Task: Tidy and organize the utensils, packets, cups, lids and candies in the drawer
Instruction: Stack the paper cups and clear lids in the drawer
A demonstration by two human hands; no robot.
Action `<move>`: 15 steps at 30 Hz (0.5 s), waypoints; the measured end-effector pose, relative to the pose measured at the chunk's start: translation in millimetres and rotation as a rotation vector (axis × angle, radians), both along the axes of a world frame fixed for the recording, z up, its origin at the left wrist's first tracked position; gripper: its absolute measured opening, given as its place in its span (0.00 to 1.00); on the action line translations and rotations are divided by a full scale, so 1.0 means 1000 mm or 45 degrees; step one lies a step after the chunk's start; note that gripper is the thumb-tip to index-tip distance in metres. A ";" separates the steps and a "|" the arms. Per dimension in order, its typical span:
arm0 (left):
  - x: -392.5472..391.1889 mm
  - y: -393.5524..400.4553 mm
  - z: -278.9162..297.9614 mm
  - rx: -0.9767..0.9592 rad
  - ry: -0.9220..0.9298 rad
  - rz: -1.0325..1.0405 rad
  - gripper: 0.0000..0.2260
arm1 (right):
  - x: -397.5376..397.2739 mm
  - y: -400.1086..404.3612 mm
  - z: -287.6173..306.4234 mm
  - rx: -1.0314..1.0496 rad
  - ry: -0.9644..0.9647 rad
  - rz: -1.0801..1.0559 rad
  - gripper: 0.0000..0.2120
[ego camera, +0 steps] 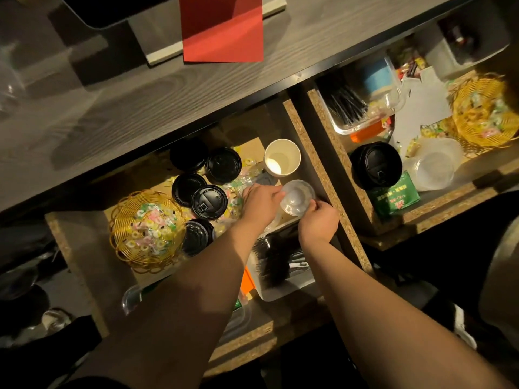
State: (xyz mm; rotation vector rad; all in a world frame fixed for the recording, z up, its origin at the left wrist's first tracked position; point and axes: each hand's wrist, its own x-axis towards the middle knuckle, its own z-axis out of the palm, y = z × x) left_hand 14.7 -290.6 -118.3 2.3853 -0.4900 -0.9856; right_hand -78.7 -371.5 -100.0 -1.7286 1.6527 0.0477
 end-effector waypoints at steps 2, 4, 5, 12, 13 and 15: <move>0.000 -0.002 -0.002 0.023 0.012 0.005 0.12 | 0.002 -0.001 -0.001 -0.006 0.062 0.015 0.14; 0.001 -0.004 -0.004 0.068 0.018 -0.014 0.13 | 0.003 -0.001 0.001 -0.020 0.126 0.068 0.14; 0.002 -0.003 -0.004 0.097 0.013 -0.031 0.13 | 0.003 0.000 0.002 -0.022 0.149 0.088 0.13; 0.008 0.027 0.026 -0.076 -0.035 0.099 0.15 | 0.003 0.027 0.029 -0.039 -0.069 0.072 0.17; 0.008 0.036 0.030 -0.124 -0.044 0.178 0.14 | 0.002 0.031 0.033 -0.049 -0.129 0.107 0.18; 0.007 0.055 0.037 -0.203 -0.043 0.327 0.14 | -0.001 0.036 0.039 -0.098 -0.206 0.196 0.19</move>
